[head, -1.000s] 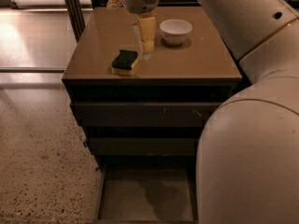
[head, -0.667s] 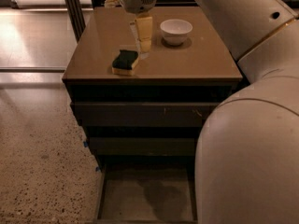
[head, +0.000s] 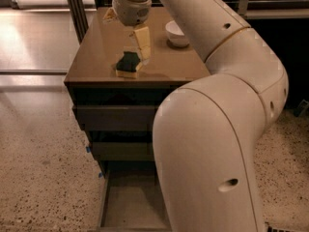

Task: Place sponge into bottom drawer

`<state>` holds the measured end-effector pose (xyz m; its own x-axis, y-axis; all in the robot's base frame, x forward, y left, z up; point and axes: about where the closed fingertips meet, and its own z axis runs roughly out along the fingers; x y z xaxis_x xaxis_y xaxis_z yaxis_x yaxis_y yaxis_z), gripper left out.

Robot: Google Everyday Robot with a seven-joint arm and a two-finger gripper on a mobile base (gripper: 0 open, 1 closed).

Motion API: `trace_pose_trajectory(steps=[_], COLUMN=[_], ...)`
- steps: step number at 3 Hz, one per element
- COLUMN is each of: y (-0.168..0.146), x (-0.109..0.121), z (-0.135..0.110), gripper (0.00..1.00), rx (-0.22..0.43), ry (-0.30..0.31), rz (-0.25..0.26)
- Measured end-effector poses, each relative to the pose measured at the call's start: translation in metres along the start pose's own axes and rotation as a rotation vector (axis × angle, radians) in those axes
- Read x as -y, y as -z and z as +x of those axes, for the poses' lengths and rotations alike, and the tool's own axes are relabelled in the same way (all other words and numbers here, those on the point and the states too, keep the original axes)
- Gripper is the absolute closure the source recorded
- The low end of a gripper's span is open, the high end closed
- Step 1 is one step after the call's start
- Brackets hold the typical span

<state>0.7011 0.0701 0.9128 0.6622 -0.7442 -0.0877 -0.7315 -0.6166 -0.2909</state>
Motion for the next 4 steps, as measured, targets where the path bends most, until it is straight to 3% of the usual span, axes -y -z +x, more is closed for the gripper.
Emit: trace_pose_trajectory(steps=[1,2,3,4], y=[-0.02,-0.036,-0.04,-0.057], x=[-0.011,-0.028,-0.024,-0.01], z=[0.017,0.037,0.037,0.031], gripper=[0.0,0.0,0.0,0.0], rx=[-0.006,0.007,0.007,0.036], ry=[-0.032,-0.107,-0.107,-0.061], rz=[-0.038,-0.034,-0.023,-0.035])
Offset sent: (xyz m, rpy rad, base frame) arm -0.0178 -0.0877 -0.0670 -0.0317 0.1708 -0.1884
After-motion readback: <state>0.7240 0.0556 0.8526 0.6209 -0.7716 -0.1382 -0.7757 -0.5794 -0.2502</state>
